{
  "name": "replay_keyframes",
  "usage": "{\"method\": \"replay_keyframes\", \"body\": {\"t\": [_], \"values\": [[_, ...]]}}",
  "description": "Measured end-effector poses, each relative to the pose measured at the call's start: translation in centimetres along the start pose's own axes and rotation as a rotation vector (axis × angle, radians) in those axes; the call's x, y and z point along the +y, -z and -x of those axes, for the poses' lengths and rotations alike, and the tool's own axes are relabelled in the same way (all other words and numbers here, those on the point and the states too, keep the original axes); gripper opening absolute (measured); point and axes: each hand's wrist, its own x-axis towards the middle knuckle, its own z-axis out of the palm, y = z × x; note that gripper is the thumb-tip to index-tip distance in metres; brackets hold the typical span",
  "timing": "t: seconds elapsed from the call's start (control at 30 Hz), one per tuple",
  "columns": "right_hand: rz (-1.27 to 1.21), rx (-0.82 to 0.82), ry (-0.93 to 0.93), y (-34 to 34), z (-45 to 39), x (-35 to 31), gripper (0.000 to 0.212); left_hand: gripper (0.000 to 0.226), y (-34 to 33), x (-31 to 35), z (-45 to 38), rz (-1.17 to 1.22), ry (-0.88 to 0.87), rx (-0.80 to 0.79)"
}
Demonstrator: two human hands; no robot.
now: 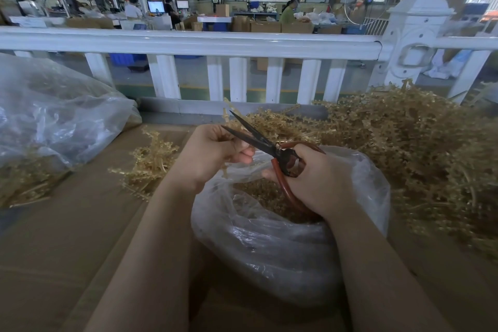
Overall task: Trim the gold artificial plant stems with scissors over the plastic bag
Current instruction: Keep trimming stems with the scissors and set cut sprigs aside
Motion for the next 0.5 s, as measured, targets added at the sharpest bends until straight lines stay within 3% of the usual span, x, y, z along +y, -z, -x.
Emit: {"method": "replay_keyframes", "body": {"t": [0.1, 0.3, 0.5], "values": [[-0.037, 0.010, -0.005, -0.06, 0.01, 0.08, 0.059, 0.036, 0.00, -0.01, 0.00, 0.001, 0.004, -0.008], [0.004, 0.017, -0.013, 0.11, 0.08, -0.16, 0.058, 0.011, -0.27, -0.01, -0.03, -0.025, 0.025, -0.015], [-0.013, 0.017, -0.027, 0.35, 0.19, -0.54, 0.067, 0.012, -0.66, 0.18, 0.05, 0.059, 0.053, 0.017]]}}
